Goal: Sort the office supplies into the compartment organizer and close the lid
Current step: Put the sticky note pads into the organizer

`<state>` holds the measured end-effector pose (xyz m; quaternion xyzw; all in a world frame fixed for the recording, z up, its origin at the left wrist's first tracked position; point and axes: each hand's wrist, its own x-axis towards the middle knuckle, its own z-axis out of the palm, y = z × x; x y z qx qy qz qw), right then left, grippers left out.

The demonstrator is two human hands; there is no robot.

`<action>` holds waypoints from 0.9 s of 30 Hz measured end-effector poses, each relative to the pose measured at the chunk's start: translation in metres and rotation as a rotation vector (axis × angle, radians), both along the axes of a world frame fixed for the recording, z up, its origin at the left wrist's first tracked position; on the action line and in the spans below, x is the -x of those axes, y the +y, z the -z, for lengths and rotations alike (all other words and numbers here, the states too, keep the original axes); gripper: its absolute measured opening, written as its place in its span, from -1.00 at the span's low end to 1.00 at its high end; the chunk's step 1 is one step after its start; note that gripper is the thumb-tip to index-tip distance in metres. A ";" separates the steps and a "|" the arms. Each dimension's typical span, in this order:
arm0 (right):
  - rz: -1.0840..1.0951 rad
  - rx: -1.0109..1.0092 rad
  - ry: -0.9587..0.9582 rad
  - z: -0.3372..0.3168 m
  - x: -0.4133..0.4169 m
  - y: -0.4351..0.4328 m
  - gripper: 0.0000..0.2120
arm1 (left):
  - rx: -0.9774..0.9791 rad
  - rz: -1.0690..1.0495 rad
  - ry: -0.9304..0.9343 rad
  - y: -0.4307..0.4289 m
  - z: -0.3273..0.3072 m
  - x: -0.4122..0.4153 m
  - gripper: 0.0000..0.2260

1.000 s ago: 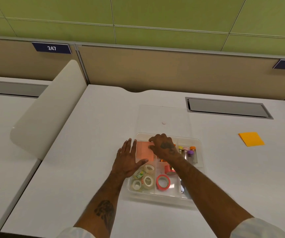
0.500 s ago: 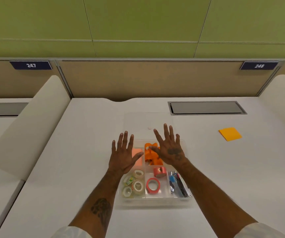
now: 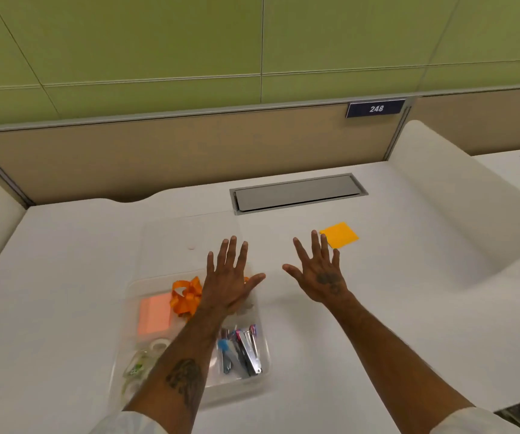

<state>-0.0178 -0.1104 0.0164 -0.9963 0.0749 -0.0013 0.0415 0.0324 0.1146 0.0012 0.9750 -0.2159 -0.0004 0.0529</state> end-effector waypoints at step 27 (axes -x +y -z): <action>-0.166 -0.013 0.378 0.039 -0.120 -0.221 -0.29 | 0.018 -0.063 0.110 -0.186 0.094 -0.018 -0.27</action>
